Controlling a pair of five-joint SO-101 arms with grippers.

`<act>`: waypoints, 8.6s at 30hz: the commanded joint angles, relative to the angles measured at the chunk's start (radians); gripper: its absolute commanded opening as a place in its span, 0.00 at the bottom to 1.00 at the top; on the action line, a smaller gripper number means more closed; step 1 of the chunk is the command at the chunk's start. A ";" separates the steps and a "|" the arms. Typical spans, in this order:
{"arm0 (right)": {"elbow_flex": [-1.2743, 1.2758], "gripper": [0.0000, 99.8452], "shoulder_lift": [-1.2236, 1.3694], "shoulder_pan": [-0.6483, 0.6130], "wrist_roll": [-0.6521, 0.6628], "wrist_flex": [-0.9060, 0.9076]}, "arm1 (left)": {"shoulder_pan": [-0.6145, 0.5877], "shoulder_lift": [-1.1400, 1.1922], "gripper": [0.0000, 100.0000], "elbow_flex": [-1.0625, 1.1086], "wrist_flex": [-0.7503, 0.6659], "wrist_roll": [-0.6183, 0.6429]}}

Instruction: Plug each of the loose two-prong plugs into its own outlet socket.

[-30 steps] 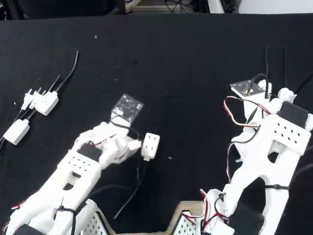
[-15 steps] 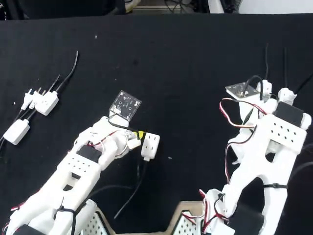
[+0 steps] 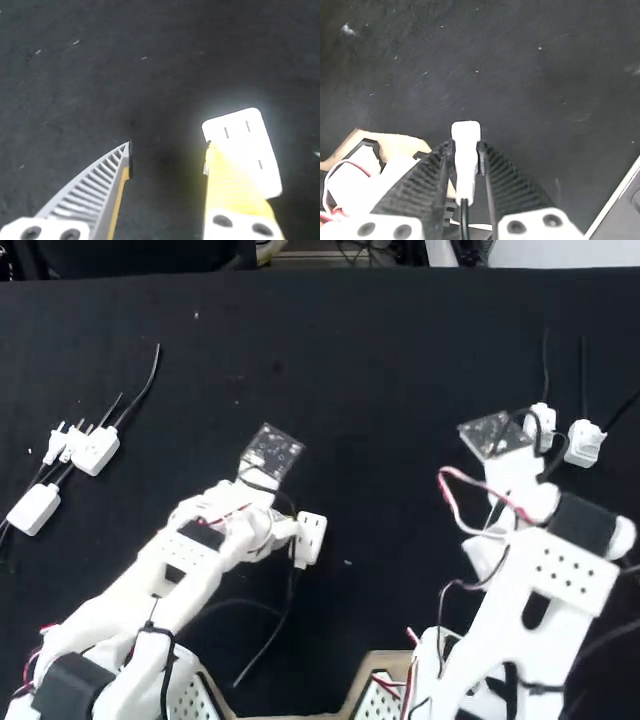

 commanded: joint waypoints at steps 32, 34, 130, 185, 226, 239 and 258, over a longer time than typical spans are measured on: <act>0.016 0.01 0.249 -0.247 -0.144 -0.193 | -0.008 -0.201 0.24 -0.140 0.287 0.002; 0.016 0.01 0.286 -0.333 -0.184 -0.193 | -0.062 -0.270 0.24 -0.127 0.374 0.002; -0.157 0.01 0.687 -0.755 -0.373 -0.227 | -0.521 -1.333 0.24 0.542 0.709 -0.109; 0.022 0.01 0.820 -0.749 -0.423 -0.571 | -0.521 -1.333 0.24 0.542 0.710 -0.109; -0.145 0.22 0.225 -0.858 -0.103 -0.241 | -0.521 -1.333 0.24 0.542 0.710 -0.109; -0.280 0.37 0.206 -0.936 0.127 0.026 | -0.527 -1.333 0.24 0.542 0.710 -0.109; 0.271 0.38 0.153 -0.979 0.646 -0.411 | -0.831 -1.333 0.24 0.542 0.569 -0.015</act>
